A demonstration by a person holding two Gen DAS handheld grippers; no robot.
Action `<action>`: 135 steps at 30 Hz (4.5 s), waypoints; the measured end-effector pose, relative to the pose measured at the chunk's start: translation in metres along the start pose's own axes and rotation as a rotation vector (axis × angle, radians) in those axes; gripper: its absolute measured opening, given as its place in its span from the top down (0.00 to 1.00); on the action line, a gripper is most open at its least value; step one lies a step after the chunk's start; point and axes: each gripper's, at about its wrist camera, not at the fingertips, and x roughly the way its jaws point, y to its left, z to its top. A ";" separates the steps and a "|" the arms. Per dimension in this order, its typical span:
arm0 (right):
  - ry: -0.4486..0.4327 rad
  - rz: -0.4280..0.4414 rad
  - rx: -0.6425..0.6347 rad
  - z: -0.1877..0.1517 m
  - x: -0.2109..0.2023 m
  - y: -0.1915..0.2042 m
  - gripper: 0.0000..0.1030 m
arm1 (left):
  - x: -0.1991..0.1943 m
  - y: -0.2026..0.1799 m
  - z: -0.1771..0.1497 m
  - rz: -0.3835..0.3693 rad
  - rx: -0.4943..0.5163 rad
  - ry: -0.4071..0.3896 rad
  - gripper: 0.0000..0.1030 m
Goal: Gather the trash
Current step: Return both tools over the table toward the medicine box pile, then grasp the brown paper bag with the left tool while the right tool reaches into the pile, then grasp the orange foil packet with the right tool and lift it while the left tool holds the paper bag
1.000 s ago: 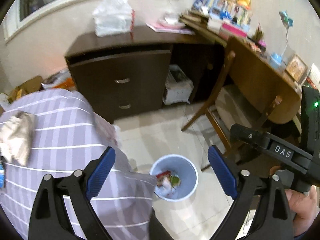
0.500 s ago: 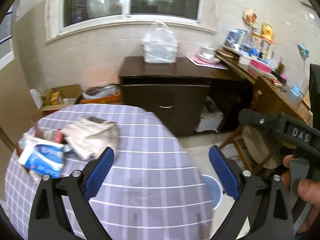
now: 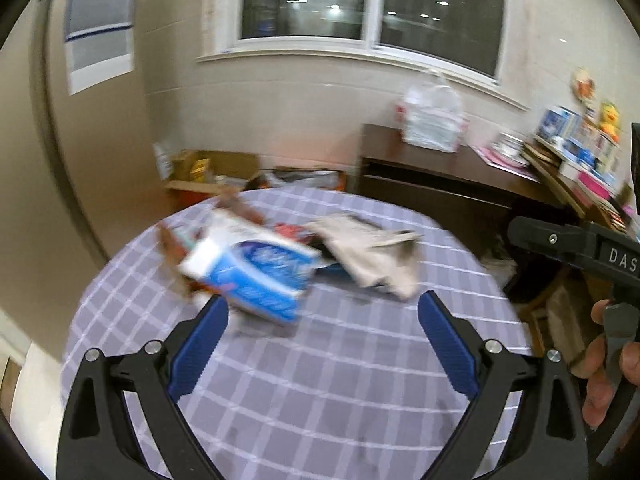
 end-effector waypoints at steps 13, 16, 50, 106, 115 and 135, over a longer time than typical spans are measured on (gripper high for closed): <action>0.164 0.116 -0.364 -0.037 0.111 0.149 0.06 | -0.012 0.134 -0.049 0.214 -0.238 0.045 0.09; 0.173 0.089 -0.433 -0.045 0.128 0.169 0.09 | -0.013 0.149 -0.056 0.235 -0.256 0.049 0.09; 0.138 0.216 -0.290 -0.026 0.112 0.139 0.86 | 0.121 0.134 0.032 0.238 -0.215 0.113 0.11; 0.345 0.437 -0.549 -0.103 0.137 0.200 0.44 | 0.037 0.176 -0.007 0.225 -0.284 0.004 0.86; 0.334 0.427 -0.568 -0.105 0.142 0.207 0.40 | 0.027 0.189 0.017 0.227 -0.329 -0.061 0.86; 0.212 0.536 -0.338 -0.073 0.080 0.147 0.44 | -0.016 0.164 0.056 0.150 -0.346 -0.194 0.87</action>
